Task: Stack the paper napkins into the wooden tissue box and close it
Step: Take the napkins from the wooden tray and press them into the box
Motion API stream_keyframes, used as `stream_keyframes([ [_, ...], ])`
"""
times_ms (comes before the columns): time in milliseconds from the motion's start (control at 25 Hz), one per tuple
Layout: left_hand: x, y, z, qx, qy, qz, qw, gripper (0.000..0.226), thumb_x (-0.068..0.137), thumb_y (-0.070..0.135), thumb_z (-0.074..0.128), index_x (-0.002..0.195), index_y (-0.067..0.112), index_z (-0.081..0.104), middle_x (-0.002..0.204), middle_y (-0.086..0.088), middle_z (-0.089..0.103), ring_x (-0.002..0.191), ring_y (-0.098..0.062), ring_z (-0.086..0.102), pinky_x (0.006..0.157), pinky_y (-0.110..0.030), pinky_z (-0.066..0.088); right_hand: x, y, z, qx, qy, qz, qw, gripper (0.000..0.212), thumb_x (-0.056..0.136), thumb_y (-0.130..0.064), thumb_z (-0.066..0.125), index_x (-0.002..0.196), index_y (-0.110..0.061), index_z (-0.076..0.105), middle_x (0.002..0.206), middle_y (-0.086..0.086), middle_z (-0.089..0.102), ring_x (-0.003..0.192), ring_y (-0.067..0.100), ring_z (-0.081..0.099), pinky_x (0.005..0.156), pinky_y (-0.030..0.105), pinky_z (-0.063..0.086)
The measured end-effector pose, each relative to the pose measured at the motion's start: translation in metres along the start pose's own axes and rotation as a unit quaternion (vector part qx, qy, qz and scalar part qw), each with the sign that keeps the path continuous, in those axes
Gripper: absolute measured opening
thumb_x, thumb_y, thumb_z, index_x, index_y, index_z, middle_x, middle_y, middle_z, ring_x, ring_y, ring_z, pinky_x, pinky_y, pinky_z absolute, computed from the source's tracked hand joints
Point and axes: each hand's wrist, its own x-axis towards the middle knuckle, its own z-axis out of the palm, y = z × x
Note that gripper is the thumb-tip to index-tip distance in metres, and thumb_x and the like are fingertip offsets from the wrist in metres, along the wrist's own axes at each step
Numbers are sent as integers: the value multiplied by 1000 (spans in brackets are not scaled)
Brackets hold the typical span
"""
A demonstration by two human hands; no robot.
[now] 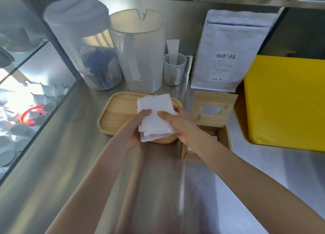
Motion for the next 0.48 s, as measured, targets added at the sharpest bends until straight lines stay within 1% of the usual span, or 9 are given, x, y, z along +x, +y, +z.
stream_keyframes([
  [40,-6,-4,2,-11,-13,2,1000,42,81,22,63,119,8,57,104,-11,70,90,-25,70,73,-34,59,-7,1,-2,4,-3,-8,1000,54,78,-19,70,124,-17,43,101,3,57,81,17,59,72,32,53],
  [120,-15,-11,6,-26,-24,3,999,37,80,22,64,114,10,59,97,-10,74,85,-24,72,68,-35,60,-19,4,-7,-6,-1,-20,1000,55,77,-20,70,124,-18,43,104,3,57,84,18,59,75,34,54],
  [200,-24,-19,11,-24,-23,13,999,35,81,21,64,114,10,59,94,-9,75,84,-23,73,65,-34,60,-30,10,-14,-19,1,-33,999,55,76,-22,71,123,-20,42,101,0,58,83,15,59,72,31,54],
  [280,-33,-29,15,-20,-20,24,999,36,80,22,65,114,10,59,97,-8,75,87,-23,72,66,-34,60,-41,16,-20,-17,-3,-42,999,54,76,-22,71,122,-19,42,96,-4,58,80,12,59,66,25,54],
  [400,-45,-44,21,-20,-49,34,998,47,74,28,68,118,11,58,112,-10,71,101,-24,68,74,-35,59,-56,26,-30,-12,-2,-49,999,57,76,-20,71,125,-14,43,102,-1,60,84,13,61,69,27,55],
  [480,-54,-52,27,-9,-61,40,997,51,70,30,70,117,13,58,109,-9,72,100,-23,69,71,-33,59,-67,31,-36,-37,-1,-60,998,56,77,-22,71,125,-16,43,101,-3,60,86,14,61,69,28,55],
])
